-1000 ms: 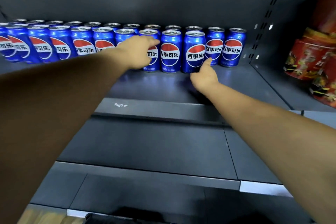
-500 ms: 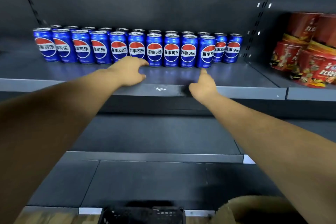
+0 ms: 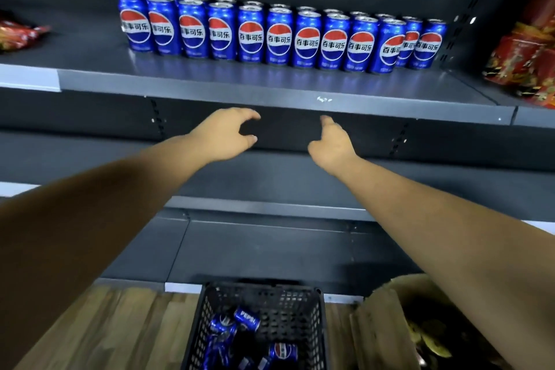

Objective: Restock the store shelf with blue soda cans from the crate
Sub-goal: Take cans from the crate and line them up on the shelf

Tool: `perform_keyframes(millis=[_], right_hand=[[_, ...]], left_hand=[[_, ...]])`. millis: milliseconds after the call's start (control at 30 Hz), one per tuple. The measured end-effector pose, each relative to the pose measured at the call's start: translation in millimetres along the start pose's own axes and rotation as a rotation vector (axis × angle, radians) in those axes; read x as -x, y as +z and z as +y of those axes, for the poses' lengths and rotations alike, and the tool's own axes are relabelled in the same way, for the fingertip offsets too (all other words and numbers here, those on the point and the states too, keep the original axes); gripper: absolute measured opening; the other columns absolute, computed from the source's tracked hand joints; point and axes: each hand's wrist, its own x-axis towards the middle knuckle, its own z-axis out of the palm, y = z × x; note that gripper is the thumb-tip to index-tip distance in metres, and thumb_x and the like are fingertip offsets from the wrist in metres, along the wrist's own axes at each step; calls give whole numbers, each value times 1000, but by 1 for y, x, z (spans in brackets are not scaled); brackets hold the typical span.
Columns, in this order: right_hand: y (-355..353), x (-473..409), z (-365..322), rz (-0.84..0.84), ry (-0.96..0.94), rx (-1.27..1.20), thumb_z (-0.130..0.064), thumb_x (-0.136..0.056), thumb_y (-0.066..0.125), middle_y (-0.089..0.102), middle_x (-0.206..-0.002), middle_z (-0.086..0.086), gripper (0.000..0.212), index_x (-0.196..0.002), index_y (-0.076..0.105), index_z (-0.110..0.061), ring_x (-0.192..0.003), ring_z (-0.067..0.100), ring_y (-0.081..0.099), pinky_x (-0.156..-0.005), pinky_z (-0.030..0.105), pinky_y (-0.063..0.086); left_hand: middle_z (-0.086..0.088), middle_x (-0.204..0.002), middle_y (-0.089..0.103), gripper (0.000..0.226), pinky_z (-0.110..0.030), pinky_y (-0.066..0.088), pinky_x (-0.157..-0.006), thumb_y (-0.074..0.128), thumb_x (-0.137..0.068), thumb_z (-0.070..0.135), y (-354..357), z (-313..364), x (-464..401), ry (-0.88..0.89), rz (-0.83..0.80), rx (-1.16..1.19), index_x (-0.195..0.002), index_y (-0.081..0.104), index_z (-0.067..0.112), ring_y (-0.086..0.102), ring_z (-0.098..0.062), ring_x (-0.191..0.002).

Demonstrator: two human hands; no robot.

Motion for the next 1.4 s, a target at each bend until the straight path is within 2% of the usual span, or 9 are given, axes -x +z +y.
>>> perform_keyframes(millis=[167, 300, 400, 533, 733, 833, 1167, 1300, 1400], right_hand=[[30, 17, 4, -111, -8, 11, 3, -87, 39, 34, -143, 12, 66, -148, 18, -9, -112, 29, 51, -75, 29, 43], [48, 28, 13, -177, 10, -4, -3, -91, 44, 38, -142, 11, 63, -148, 20, -11, -116, 25, 50, -79, 25, 42], [59, 36, 21, -231, 30, -57, -5, -91, 47, 45, -136, 11, 61, -147, 24, -10, -102, 23, 55, -82, 31, 47], [65, 47, 30, -294, 17, -49, -5, -91, 48, 51, -128, 13, 51, -139, 35, -6, -111, 28, 54, -87, 37, 51], [75, 59, 51, -366, 82, -114, -6, -90, 49, 52, -129, 9, 45, -134, 42, -6, -104, 28, 56, -84, 34, 47], [78, 63, 63, -412, 105, -161, -7, -90, 51, 52, -131, 4, 50, -138, 41, -11, -104, 21, 54, -82, 24, 41], [84, 83, 99, -443, 178, -255, 0, -91, 42, 60, -120, 12, 43, -133, 48, -9, -91, 15, 51, -61, 15, 39], [96, 89, 106, -402, 198, -249, -1, -90, 43, 60, -120, 9, 42, -130, 52, -11, -93, 14, 51, -64, 14, 39], [110, 89, 106, -383, 227, -279, 0, -89, 44, 57, -104, 4, 41, -127, 55, -8, -92, 16, 51, -75, 20, 41]], left_hand=[[-3, -145, 43, 48, -25, 30, -105, 56, -93, 22, 15, -18, 28, -49, -53, 34, -139, 44, 18, 42, -21, -130], [0, -141, 48, 45, -26, 35, -101, 56, -93, 23, 34, -27, 45, -95, -92, 78, -137, 46, 19, 52, -21, -121], [2, -142, 47, 49, -20, 32, -98, 57, -92, 23, 51, -33, 56, -103, -130, 91, -139, 43, 21, 50, -13, -119], [1, -144, 44, 53, -28, 33, -103, 56, -92, 25, 74, -37, 69, -148, -187, 80, -142, 37, 25, 42, -17, -131], [0, -141, 48, 53, -28, 35, -103, 57, -91, 26, 96, -28, 82, -186, -215, 100, -141, 39, 21, 45, -18, -128], [-1, -139, 50, 51, -24, 33, -102, 59, -91, 22, 105, -20, 91, -211, -214, 139, -139, 42, 19, 46, -16, -127], [0, -135, 52, 47, -18, 32, -89, 59, -91, 23, 143, -3, 119, -298, -261, 237, -137, 45, 21, 50, -13, -117], [-1, -135, 53, 47, -20, 33, -92, 59, -91, 23, 150, -17, 137, -323, -302, 244, -136, 45, 20, 51, -15, -119], [-3, -135, 53, 48, -21, 35, -94, 59, -91, 22, 154, -36, 145, -339, -340, 217, -137, 45, 18, 52, -18, -119]])
